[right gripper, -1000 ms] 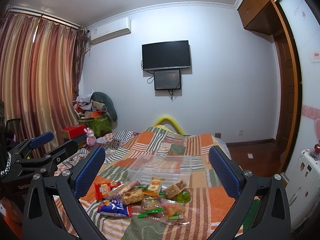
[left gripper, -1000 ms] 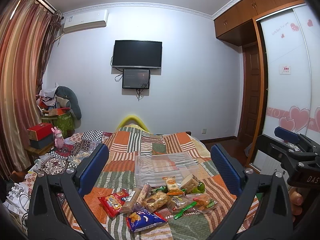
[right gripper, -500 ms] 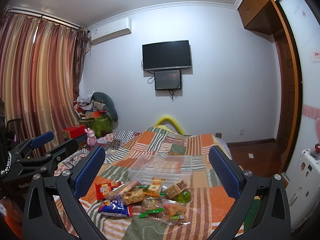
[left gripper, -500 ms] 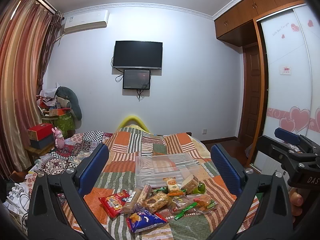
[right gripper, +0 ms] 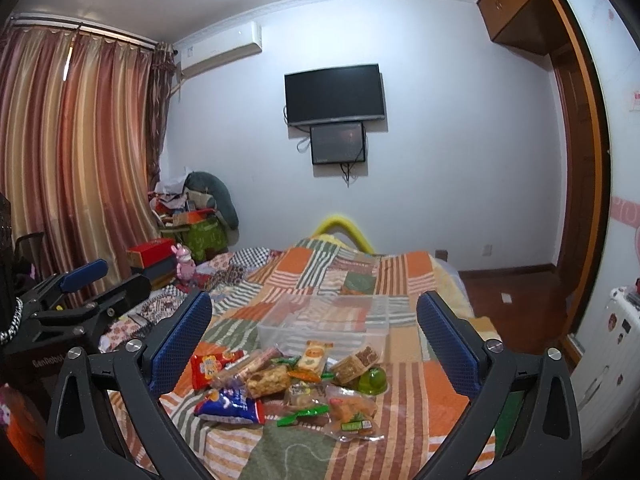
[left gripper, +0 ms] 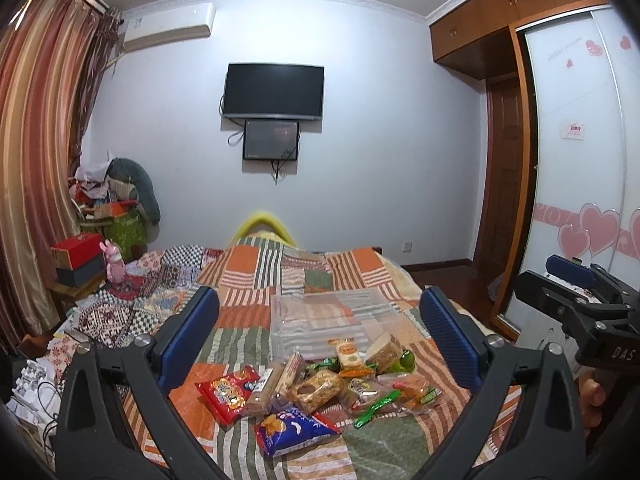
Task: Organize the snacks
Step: 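Grasp the blue cracker bag with the left tool while the right tool grasps the orange meatball bag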
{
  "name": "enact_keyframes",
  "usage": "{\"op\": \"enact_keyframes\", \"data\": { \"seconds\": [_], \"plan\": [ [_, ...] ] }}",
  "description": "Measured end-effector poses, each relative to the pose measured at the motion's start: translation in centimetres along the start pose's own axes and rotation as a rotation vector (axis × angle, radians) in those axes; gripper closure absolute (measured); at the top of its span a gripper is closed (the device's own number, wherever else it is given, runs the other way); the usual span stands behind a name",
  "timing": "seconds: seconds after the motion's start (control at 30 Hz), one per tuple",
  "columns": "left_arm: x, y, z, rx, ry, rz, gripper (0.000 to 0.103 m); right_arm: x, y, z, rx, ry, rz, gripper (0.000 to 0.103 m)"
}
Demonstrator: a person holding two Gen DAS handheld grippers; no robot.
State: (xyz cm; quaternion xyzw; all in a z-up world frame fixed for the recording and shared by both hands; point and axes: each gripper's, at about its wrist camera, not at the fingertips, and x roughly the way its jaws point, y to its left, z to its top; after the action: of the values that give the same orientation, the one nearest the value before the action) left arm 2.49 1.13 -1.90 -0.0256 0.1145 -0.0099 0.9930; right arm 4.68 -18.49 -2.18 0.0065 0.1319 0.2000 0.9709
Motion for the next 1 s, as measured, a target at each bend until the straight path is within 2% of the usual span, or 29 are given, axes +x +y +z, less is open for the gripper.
{"op": "enact_keyframes", "data": {
  "seconds": [0.1, 0.5, 0.6, 0.8, 1.0],
  "plan": [
    [1.1, 0.6, -0.6, 0.008, 0.042, 0.016, 0.019, 0.9, -0.3, -0.7, -0.001, 0.046, 0.006, 0.014],
    [7.1, 4.8, -4.5, 0.016, 0.276, 0.003, 0.042, 4.6, -3.1, -4.0, -0.002, 0.25, -0.017, 0.04],
    [8.9, 6.1, -5.8, 0.003, 0.344, -0.001, 0.045, 5.6, -3.9, -4.9, 0.006, 0.305, -0.015, 0.044],
    [13.0, 8.8, -9.1, -0.074, 0.508, -0.009, 0.045, 8.2, -5.4, -6.6, 0.036, 0.404, -0.011, 0.044],
    [16.1, 9.4, -11.8, -0.106, 0.613, -0.019, 0.045, 10.6, -6.3, -8.4, 0.058, 0.494, -0.004, 0.044]
  ]
}}
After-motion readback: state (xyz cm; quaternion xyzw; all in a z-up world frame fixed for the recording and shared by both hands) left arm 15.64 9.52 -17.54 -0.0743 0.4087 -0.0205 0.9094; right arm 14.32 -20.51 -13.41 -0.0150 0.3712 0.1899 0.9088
